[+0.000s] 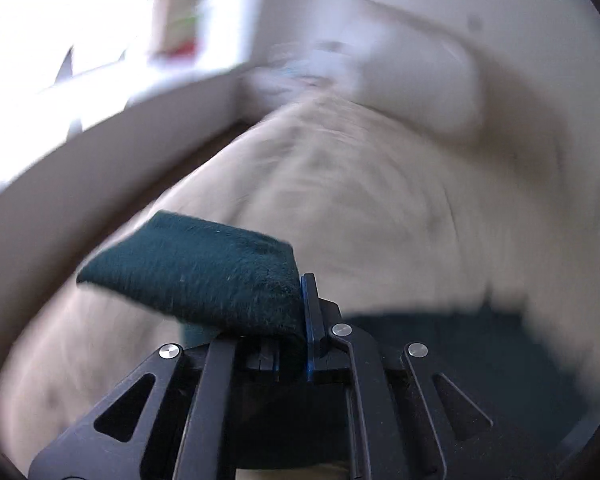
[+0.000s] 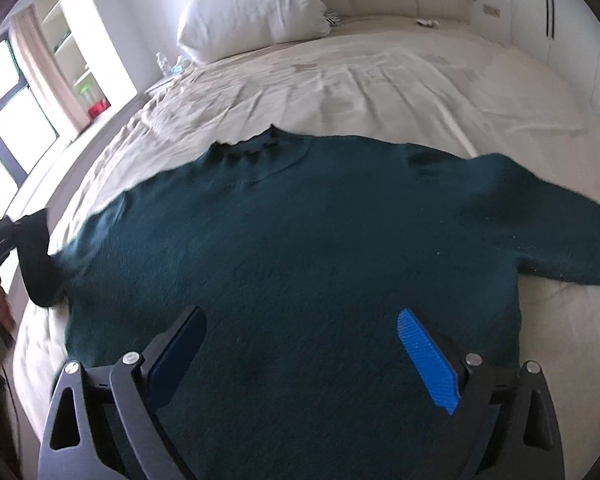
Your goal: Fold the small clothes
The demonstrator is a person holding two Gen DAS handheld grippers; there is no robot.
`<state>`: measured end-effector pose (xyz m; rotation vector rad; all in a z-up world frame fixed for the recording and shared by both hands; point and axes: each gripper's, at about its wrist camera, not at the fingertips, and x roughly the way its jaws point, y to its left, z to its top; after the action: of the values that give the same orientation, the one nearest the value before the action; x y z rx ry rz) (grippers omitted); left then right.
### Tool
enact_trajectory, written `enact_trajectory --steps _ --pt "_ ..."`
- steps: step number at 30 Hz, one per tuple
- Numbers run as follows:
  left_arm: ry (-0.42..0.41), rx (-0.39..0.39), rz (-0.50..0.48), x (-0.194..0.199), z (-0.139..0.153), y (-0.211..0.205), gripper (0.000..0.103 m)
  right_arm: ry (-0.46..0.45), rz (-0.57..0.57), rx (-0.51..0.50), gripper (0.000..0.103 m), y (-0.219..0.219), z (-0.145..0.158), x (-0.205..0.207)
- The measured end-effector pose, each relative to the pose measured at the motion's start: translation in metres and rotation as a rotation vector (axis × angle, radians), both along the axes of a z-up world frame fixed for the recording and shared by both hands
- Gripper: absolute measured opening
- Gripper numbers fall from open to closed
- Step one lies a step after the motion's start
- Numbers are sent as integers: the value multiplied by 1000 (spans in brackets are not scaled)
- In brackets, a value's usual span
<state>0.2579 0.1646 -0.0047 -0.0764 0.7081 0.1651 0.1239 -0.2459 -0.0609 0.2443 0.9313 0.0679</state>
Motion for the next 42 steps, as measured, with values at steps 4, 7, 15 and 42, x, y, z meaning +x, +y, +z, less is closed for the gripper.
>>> enact_trajectory --steps 4,7,15,42 --pt "6 470 -262 -21 -42 -146 7 17 16 147 98 -24 -7 19" --pt "31 636 -352 -43 -88 -190 7 53 45 313 98 -36 -18 42" --pt "47 754 -393 -62 -129 -207 7 195 190 633 89 -7 -49 111" --pt "-21 567 -483 -114 -92 -197 13 293 338 638 8 83 -44 164"
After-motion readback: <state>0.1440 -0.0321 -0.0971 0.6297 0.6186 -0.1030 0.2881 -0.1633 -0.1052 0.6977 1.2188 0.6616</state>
